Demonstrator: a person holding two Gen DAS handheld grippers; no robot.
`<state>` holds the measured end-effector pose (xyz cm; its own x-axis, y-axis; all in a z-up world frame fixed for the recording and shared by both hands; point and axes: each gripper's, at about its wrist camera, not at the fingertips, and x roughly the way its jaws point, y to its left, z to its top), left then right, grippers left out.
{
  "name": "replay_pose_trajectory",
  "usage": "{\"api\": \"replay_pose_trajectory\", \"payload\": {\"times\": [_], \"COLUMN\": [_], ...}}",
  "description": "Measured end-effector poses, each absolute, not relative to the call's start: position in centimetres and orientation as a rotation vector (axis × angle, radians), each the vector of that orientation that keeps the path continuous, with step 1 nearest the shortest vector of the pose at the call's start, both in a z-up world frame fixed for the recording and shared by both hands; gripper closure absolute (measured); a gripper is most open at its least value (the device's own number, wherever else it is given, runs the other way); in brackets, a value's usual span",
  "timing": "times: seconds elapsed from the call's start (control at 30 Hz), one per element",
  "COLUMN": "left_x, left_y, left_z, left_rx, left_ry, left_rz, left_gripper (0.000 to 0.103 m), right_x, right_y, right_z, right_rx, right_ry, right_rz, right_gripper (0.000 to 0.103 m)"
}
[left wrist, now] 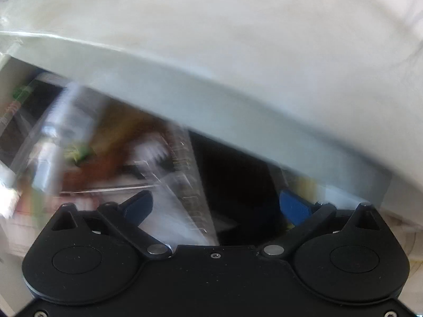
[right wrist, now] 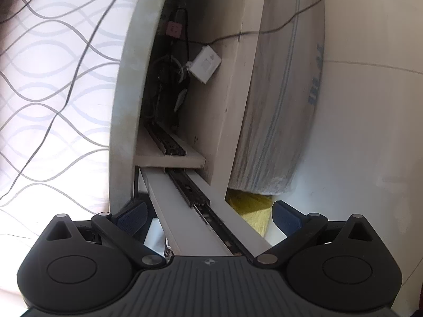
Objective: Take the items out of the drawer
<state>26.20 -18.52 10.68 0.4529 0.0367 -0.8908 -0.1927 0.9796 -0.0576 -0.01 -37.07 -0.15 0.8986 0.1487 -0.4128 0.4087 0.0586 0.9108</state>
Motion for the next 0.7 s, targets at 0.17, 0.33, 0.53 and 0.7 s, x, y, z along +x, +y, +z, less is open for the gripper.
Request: {"api": "replay_pose_trajectory", "payload": {"times": [0.17,0.33,0.53,0.7], "left_x": [28.1,28.6,29.0,28.2], "left_y": [-15.9,-16.5,-16.7,-16.1], "left_z": [10.5,12.0,13.0,15.1], "left_rx": [-0.218,-0.123,0.183,0.361], "left_ry": [1.125,1.002,0.948,0.845], "left_rz": [-0.014,-0.281,-0.458,-0.634], "left_gripper": [0.000,0.001,0.034,0.082], "right_x": [-0.3,-0.2,0.0,0.1], "right_y": [-37.2,-37.0,-36.9,-36.9], "right_z": [-0.5,-0.2,-0.1,-0.4], "right_rx": [1.524,1.501,1.473,1.475], "right_ry": [0.455,0.445,0.456,0.455], "right_rz": [-0.209,-0.218,-0.227,-0.247], "right_gripper": [0.000,0.000,0.000,0.000]}}
